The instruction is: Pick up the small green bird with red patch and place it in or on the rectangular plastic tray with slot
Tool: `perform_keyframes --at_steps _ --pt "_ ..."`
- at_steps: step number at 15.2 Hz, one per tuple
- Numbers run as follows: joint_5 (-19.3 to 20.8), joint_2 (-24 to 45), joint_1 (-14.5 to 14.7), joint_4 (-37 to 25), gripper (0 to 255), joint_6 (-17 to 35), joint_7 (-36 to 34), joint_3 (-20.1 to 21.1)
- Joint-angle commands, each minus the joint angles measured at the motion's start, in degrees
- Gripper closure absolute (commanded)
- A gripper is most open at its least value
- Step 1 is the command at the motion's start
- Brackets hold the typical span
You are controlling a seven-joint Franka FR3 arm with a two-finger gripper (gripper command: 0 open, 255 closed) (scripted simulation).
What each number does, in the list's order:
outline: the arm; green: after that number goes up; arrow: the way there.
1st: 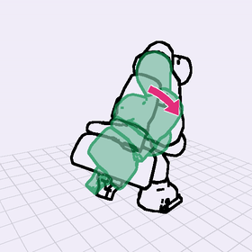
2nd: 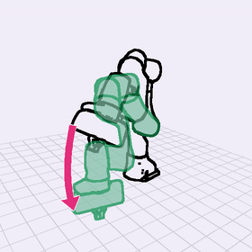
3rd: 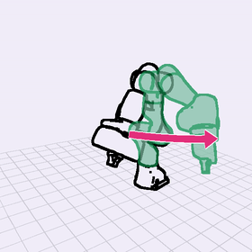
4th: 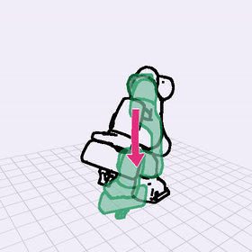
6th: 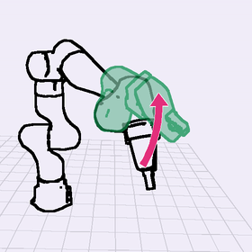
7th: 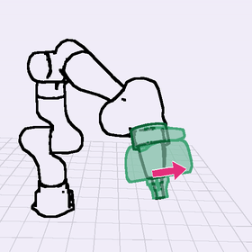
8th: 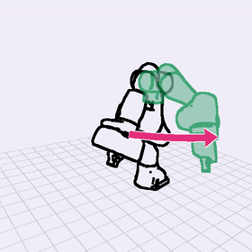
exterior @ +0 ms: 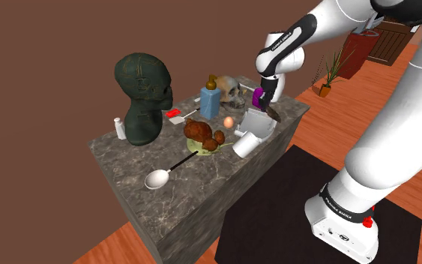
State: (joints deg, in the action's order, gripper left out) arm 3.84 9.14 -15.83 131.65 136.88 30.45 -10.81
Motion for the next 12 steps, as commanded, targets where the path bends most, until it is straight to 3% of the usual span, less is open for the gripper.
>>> perform_keyframes --at_steps 1,5,12 --pt "-0.20 1.18 -0.01 0.41 255 1.61 -0.02 0.09" --pt "-0.71 3.91 -0.17 0.75 255 4.65 0.17 0.26" --pt "-0.71 3.91 -0.18 0.75 255 4.65 0.17 0.27"
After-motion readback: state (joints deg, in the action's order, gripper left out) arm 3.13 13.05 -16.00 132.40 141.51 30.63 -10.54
